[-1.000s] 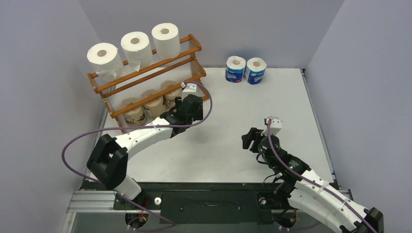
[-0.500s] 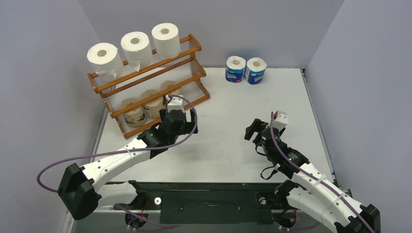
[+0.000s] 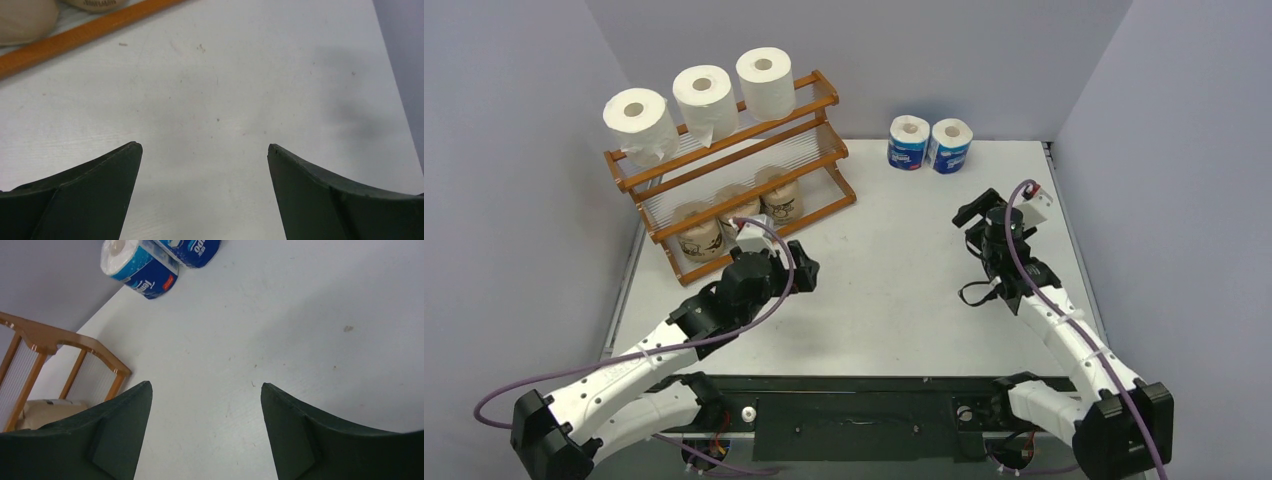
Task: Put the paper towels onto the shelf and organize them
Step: Move the paper towel to the center of the board.
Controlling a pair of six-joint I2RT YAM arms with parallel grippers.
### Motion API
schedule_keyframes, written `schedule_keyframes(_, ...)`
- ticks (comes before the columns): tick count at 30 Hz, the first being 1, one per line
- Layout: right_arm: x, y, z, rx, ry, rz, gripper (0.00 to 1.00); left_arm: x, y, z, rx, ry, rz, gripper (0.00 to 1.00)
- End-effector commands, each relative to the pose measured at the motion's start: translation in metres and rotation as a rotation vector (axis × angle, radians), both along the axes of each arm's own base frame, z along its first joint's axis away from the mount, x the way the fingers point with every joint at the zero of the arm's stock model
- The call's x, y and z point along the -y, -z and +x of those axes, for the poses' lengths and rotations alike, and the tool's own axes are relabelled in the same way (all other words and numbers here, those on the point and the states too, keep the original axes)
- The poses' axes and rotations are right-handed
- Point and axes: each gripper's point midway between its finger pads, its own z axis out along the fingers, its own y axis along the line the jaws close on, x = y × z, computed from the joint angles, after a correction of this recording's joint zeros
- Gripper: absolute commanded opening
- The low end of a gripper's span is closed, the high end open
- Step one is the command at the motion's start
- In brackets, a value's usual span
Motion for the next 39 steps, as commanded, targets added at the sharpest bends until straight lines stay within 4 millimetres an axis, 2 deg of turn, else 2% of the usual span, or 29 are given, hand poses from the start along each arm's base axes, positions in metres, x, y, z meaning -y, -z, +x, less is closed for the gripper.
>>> schedule_keyframes(1, -0.002, -0.029, 0.046, 0.090, 0.022, 0.074, 0.75, 0.015, 0.034, -0.012, -0.094, 0.055, -0.062, 0.96)
schedule_keyframes(2, 0.000, -0.039, 0.055, 0.111, 0.033, 0.075, 0.75, 0.018, 0.040, -0.015, -0.112, 0.067, -0.069, 0.96)
schedule_keyframes(3, 0.000, -0.030, 0.064, 0.085, 0.041, 0.069, 0.75, 0.019, 0.050, -0.017, -0.131, 0.070, -0.066, 0.96)
schedule_keyframes(4, 0.004, -0.038, 0.073, 0.104, 0.055, 0.075, 0.74, 0.020, 0.055, -0.019, -0.144, 0.082, -0.068, 0.96)
schedule_keyframes(5, 0.006, -0.027, 0.080, 0.077, 0.064, 0.071, 0.74, 0.021, 0.063, -0.020, -0.159, 0.083, -0.066, 0.96)
schedule_keyframes(6, 0.011, -0.039, 0.091, 0.119, 0.078, 0.082, 0.74, 0.022, 0.066, -0.022, -0.169, 0.091, -0.068, 0.96)
schedule_keyframes(7, 0.011, -0.031, 0.103, 0.116, 0.078, 0.081, 0.74, 0.023, 0.072, -0.023, -0.182, 0.090, -0.069, 0.96)
schedule_keyframes(8, 0.017, -0.038, 0.113, 0.131, 0.089, 0.076, 0.73, 0.023, 0.076, -0.024, -0.191, 0.093, -0.068, 0.96)
schedule_keyframes(11, 0.026, -0.027, 0.148, 0.094, 0.107, 0.078, 0.72, 0.023, 0.079, -0.026, -0.198, 0.095, -0.076, 0.96)
schedule_keyframes(17, 0.041, -0.016, 0.200, 0.066, 0.133, 0.072, 0.71, 0.008, 0.088, -0.027, -0.187, 0.033, -0.079, 0.96)
schedule_keyframes(21, 0.053, -0.013, 0.233, 0.068, 0.149, 0.093, 0.72, 0.007, 0.093, -0.031, -0.199, 0.039, -0.081, 0.96)
schedule_keyframes(23, 0.056, -0.008, 0.250, 0.068, 0.141, 0.116, 0.74, 0.008, 0.099, -0.033, -0.214, 0.043, -0.081, 0.96)
schedule_keyframes(24, 0.054, 0.004, 0.257, 0.047, 0.124, 0.127, 0.75, 0.008, 0.102, -0.033, -0.222, 0.041, -0.079, 0.96)
schedule_keyframes(25, 0.055, -0.005, 0.266, 0.067, 0.116, 0.135, 0.76, 0.009, 0.102, -0.033, -0.226, 0.042, -0.079, 0.96)
schedule_keyframes(26, 0.052, 0.008, 0.274, 0.048, 0.100, 0.141, 0.76, 0.008, 0.105, -0.033, -0.234, 0.036, -0.070, 0.96)
schedule_keyframes(27, 0.052, 0.003, 0.279, 0.045, 0.094, 0.139, 0.77, 0.007, 0.104, -0.031, -0.230, 0.024, -0.067, 0.96)
schedule_keyframes(28, 0.050, 0.021, 0.283, 0.000, 0.088, 0.136, 0.77, 0.006, 0.107, -0.030, -0.240, 0.016, -0.053, 0.96)
schedule_keyframes(29, 0.050, 0.011, 0.290, 0.019, 0.083, 0.134, 0.77, 0.005, 0.105, -0.028, -0.233, 0.005, -0.049, 0.96)
schedule_keyframes(30, 0.050, 0.026, 0.293, -0.013, 0.082, 0.133, 0.77, 0.005, 0.106, -0.026, -0.235, 0.002, -0.037, 0.96)
schedule_keyframes(31, 0.050, 0.020, 0.299, 0.000, 0.081, 0.133, 0.77, 0.005, 0.104, -0.024, -0.229, 0.000, -0.035, 0.96)
schedule_keyframes(34, 0.051, 0.029, 0.309, -0.012, 0.086, 0.131, 0.77, 0.009, 0.103, -0.019, -0.218, 0.007, -0.016, 0.96)
schedule_keyframes(39, 0.047, 0.032, 0.321, 0.011, 0.073, 0.151, 0.78, 0.019, 0.102, -0.013, -0.211, 0.037, -0.010, 0.96)
